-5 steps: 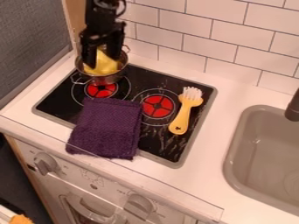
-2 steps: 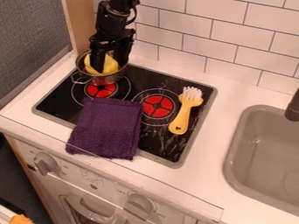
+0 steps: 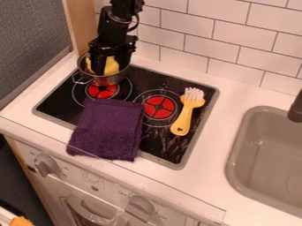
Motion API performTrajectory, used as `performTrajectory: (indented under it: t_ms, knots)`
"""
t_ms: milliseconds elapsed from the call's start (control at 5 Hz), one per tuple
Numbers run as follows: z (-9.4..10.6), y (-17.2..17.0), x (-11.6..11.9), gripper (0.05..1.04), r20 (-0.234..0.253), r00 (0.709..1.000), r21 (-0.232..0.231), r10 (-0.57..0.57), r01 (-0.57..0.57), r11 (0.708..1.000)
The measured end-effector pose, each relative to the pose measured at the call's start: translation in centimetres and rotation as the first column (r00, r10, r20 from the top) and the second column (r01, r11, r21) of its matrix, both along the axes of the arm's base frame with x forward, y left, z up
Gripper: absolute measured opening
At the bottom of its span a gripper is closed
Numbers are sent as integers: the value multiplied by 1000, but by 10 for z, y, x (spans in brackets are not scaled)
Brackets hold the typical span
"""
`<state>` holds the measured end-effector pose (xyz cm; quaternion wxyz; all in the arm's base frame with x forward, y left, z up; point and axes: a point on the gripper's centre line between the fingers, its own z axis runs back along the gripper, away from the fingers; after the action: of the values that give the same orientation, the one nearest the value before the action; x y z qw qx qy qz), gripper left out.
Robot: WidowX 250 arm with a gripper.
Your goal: Move the yellow bell pepper to the upper side of the right burner
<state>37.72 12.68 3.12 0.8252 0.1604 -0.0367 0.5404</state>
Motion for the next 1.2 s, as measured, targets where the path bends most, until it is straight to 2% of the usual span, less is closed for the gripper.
performTrajectory:
  t_ms: [200, 400, 600, 800, 1000, 1200]
  knots:
    - [24, 4, -2, 800, 20, 998, 39, -64, 64, 997]
    - [61, 4, -10, 800, 55, 980, 63, -191, 187, 980]
    - [74, -10, -31, 800, 101, 905, -12, -413, 416, 909]
    - [52, -34, -62, 799, 114, 791, -155, -600, 611, 776]
    - [34, -48, -72, 800, 144, 710, -217, -689, 702, 678]
    - [17, -65, -39, 800, 145, 643, -217, -752, 762, 610]
